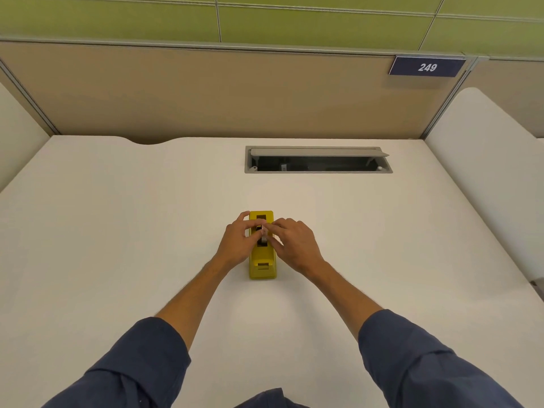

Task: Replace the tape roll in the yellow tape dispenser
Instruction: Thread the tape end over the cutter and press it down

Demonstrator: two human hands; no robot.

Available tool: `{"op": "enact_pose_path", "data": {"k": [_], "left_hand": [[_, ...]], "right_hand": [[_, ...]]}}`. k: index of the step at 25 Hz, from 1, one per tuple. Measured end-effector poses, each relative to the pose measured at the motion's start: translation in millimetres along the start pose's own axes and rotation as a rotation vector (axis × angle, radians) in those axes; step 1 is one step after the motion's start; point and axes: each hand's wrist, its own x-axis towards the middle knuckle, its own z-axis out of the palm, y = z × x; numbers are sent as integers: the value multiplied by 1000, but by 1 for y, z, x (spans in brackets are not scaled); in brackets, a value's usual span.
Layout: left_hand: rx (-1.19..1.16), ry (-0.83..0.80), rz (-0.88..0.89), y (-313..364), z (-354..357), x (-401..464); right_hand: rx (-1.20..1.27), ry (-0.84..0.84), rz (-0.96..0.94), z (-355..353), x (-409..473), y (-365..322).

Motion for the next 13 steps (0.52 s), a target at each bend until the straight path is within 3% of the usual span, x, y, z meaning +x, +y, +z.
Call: {"op": "enact_pose_path", "data": {"k": [8,13], "left_hand": [[15,-8,2,0,0,0],[14,-19,8,-2,0,0]], "right_hand": [[-24,42,-45,4,-3,3],[55,-41,89,1,0,3]]}}
